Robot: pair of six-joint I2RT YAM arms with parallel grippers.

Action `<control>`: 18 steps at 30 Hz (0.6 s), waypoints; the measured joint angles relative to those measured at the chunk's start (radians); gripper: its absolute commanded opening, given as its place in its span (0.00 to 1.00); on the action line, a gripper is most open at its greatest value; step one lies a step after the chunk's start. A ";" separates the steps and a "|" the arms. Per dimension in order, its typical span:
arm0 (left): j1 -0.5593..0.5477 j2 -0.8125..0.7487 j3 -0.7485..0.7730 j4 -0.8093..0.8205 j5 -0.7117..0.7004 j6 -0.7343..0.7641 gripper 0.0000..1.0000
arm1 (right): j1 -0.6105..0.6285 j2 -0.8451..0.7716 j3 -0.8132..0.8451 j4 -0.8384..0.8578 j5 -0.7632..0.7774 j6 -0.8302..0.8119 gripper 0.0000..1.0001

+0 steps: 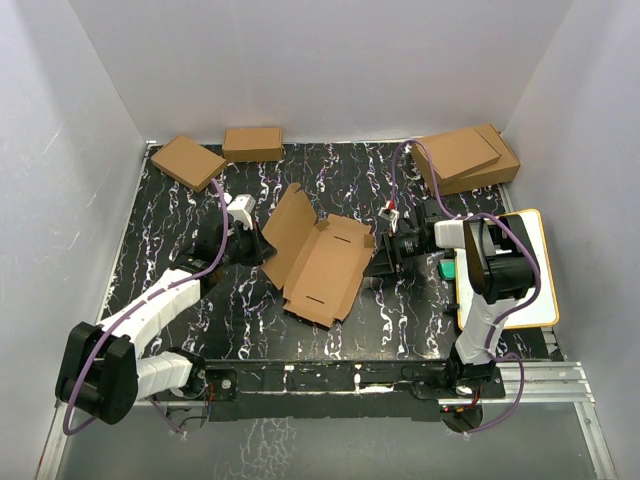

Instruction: Fold the paper box

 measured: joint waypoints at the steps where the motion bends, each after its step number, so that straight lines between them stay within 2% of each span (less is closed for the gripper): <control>1: 0.000 0.000 0.000 0.001 0.002 0.000 0.00 | 0.000 0.002 0.000 0.002 -0.001 0.004 0.58; 9: 0.000 0.005 0.000 0.026 0.030 0.000 0.00 | 0.013 0.009 -0.002 0.076 -0.023 0.083 0.55; 14: -0.002 0.018 0.000 0.050 0.053 0.000 0.00 | 0.053 0.009 -0.010 0.156 -0.019 0.148 0.50; 18: -0.010 0.022 0.000 0.063 0.068 0.001 0.00 | 0.087 0.009 -0.022 0.196 0.008 0.188 0.50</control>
